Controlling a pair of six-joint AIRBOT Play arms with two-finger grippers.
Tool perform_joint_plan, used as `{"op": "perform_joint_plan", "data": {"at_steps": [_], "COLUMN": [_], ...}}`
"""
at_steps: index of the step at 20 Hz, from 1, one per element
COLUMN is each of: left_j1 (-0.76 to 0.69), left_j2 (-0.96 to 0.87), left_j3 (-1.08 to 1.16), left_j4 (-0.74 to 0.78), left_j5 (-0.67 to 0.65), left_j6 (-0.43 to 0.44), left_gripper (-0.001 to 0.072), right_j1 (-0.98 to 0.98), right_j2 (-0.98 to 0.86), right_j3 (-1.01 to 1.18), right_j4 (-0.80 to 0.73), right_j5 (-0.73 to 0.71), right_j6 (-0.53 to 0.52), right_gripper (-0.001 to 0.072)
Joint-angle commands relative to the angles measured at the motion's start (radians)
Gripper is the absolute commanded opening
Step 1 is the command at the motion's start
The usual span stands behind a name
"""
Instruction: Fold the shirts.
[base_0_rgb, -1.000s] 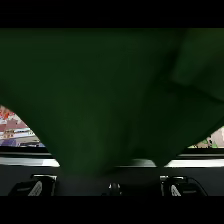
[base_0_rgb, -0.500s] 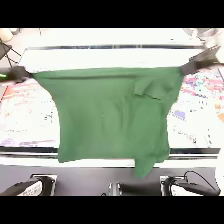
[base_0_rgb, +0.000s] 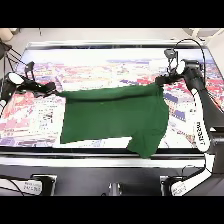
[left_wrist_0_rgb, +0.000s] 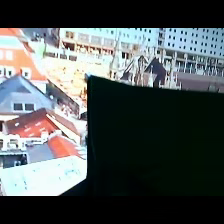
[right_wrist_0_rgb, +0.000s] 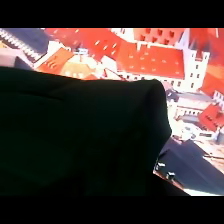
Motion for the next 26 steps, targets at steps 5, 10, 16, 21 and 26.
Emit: {"op": "perform_joint_plan", "data": {"at_steps": [5, 10, 16, 21, 26], "left_j1": [0.18, 0.212, 0.204, 0.172, 0.077], "left_j2": [0.026, 0.227, 0.322, 0.322, 0.322], "left_j3": [0.041, -0.472, -0.808, -0.812, -0.81], "left_j4": [0.002, -0.007, -0.067, -0.112, -0.111], "left_j5": [-0.493, -0.415, -0.271, -0.18, -0.076], "left_j6": [0.117, 0.159, 0.233, 0.232, 0.175], "left_gripper": [0.0479, 0.0478, 0.0478, 0.0428, 0.0293], "right_j1": [-0.201, -0.362, -0.36, -0.36, -0.36], "right_j2": [0.153, 0.2, 0.272, 0.272, 0.272], "right_j3": [0.018, -0.235, -0.54, -0.571, -0.571], "right_j4": [-0.007, 0.072, 0.08, 0.079, 0.079], "right_j5": [0.427, 0.671, 0.533, 0.491, 0.47], "right_j6": [-0.315, -0.375, -0.402, -0.422, -0.425], "right_gripper": [0.0383, 0.0362, 0.0363, 0.0364, 0.0368]}}
